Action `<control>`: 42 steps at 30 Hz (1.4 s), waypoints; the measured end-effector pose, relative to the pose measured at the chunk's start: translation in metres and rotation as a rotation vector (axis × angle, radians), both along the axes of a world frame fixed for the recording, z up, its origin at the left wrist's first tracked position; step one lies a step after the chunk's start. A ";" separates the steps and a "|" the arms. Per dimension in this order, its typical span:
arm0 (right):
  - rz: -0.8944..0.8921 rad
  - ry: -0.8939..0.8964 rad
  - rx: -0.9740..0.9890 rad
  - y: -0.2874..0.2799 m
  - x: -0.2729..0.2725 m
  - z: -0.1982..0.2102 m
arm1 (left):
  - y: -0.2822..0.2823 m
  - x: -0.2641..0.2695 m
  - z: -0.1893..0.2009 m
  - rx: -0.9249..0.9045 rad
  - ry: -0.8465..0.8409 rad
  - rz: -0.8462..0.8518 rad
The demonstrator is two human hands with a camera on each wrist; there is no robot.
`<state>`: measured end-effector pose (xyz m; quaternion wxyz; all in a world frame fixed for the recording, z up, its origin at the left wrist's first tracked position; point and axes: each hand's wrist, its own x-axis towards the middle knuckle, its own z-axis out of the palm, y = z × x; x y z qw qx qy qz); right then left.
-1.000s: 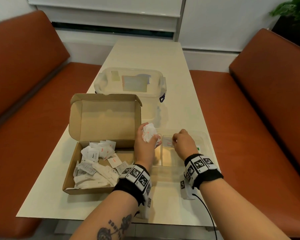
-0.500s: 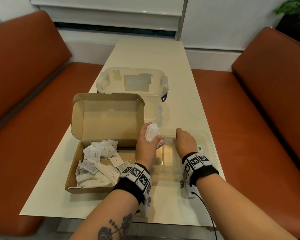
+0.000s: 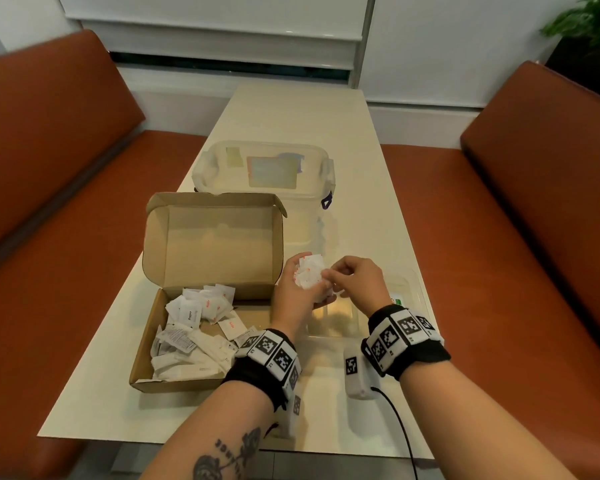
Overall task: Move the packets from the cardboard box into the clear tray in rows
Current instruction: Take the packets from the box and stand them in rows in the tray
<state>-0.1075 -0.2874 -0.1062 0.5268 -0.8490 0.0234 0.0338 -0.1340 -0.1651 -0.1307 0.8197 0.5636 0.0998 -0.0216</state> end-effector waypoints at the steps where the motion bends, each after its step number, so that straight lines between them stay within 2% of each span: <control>1: -0.023 -0.005 0.017 -0.001 0.000 -0.001 | 0.000 0.000 0.001 -0.005 0.006 -0.007; 7: -0.023 -0.040 -0.011 -0.013 0.005 0.000 | -0.002 0.000 0.000 0.045 0.019 0.056; 13: 0.159 -0.023 -0.044 -0.019 0.007 0.007 | -0.001 0.001 -0.002 0.211 -0.026 0.074; 17: 0.108 -0.003 -0.033 -0.015 0.005 0.004 | -0.003 0.000 -0.004 0.235 -0.066 0.126; 21: 0.121 0.068 -0.002 -0.021 0.002 -0.003 | -0.003 0.001 -0.006 0.186 -0.088 0.195; 23: 0.024 0.016 -0.076 -0.025 0.003 -0.007 | -0.003 0.000 -0.007 0.161 -0.098 0.211; 25: -0.038 -0.035 -0.251 -0.028 0.004 -0.010 | -0.004 0.000 -0.008 0.141 -0.098 0.220; 30: 0.048 -0.039 -0.522 -0.022 0.007 -0.022 | -0.005 0.002 -0.009 0.142 -0.092 0.206; 35: 0.018 -0.067 -0.631 -0.022 0.010 -0.028 | -0.004 0.002 -0.011 0.153 -0.114 0.190; 42: 0.070 -0.074 -0.722 -0.022 0.010 -0.031 | -0.004 0.001 -0.009 0.162 -0.099 0.179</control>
